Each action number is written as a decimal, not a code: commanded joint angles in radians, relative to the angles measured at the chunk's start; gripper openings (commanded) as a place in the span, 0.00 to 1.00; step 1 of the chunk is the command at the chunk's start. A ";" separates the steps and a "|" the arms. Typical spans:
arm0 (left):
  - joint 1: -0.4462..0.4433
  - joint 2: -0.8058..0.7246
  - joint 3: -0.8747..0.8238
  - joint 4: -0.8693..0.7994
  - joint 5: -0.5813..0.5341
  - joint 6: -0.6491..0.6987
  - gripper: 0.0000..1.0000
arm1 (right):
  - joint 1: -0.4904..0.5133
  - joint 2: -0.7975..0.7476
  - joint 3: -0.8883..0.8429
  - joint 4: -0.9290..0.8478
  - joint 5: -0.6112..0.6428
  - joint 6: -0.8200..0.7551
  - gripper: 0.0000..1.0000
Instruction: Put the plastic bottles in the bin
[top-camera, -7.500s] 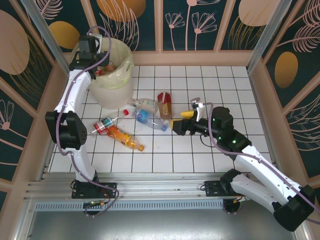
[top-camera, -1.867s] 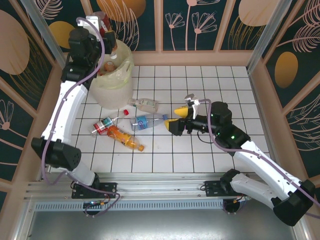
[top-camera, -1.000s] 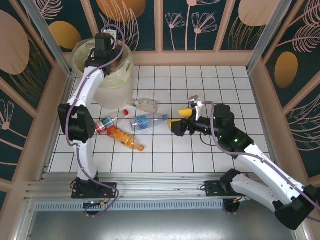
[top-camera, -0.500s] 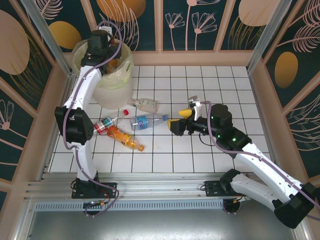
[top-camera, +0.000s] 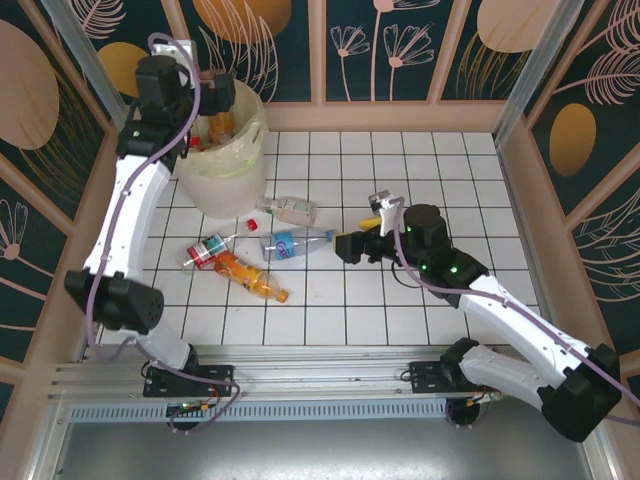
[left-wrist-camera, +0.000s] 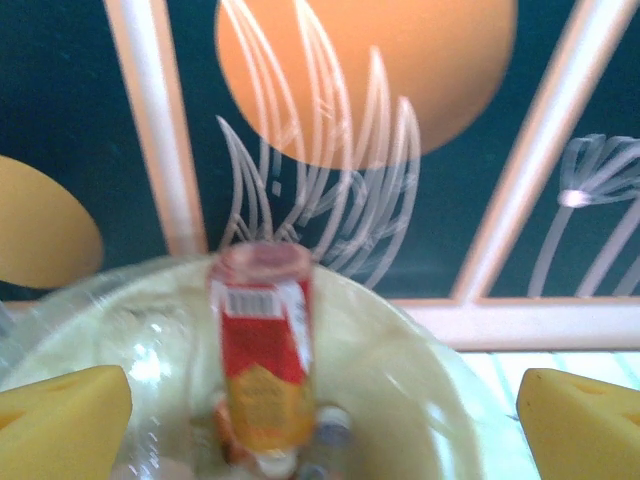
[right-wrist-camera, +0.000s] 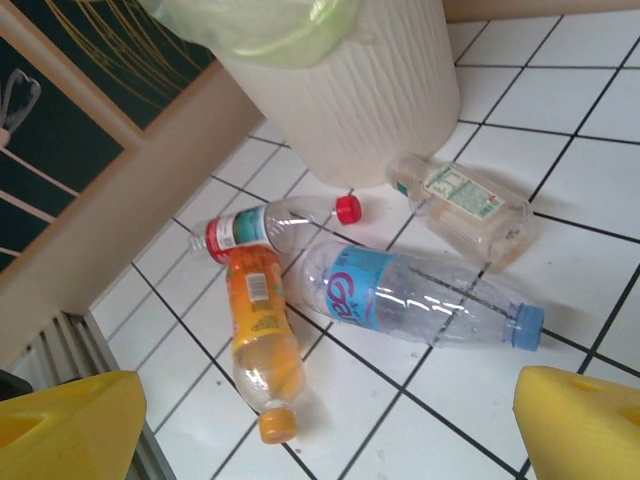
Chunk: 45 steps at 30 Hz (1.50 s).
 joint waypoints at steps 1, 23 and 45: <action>0.006 -0.095 -0.163 0.039 0.205 -0.126 0.99 | 0.006 0.043 0.016 -0.012 -0.054 -0.100 0.96; 0.006 -0.576 -0.974 0.290 0.457 -0.398 0.99 | 0.081 0.671 0.367 -0.125 0.070 -0.416 0.99; 0.005 -0.598 -1.022 0.328 0.510 -0.385 0.99 | 0.137 1.023 0.630 -0.210 0.145 -0.501 0.98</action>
